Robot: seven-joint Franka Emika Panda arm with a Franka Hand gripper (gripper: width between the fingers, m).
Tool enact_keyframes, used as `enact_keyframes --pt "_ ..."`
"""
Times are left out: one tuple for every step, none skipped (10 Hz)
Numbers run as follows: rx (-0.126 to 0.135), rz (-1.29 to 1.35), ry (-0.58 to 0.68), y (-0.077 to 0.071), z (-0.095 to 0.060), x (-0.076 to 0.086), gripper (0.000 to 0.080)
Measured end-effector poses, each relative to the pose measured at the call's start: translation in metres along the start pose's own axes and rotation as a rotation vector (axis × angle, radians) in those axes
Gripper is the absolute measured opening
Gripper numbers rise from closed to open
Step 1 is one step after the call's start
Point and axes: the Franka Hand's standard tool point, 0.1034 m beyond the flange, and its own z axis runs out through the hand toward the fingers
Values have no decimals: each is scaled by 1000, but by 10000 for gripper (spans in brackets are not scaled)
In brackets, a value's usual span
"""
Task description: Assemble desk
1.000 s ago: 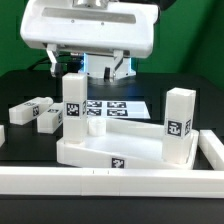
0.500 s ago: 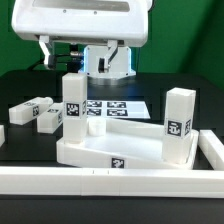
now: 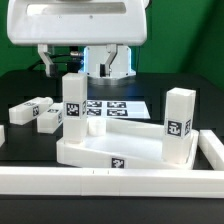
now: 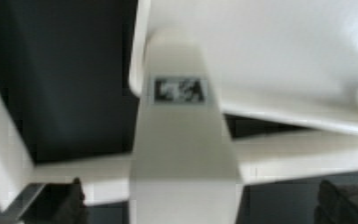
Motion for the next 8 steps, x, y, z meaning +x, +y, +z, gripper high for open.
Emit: enact_keyframes --pt "21 2 -83 -2 1 -1 649" --pt "34 5 -143 -2 2 1 649" --pt "39 6 -177 -3 6 3 649" --pt "24 0 -172 -4 8 6 649" --pt "5 3 -188 -4 10 6 649" --pt "-18 34 -190 -3 14 7 649" --pt "-21 30 -190 3 16 5 649" --pt "-21 18 -185 8 17 5 649"
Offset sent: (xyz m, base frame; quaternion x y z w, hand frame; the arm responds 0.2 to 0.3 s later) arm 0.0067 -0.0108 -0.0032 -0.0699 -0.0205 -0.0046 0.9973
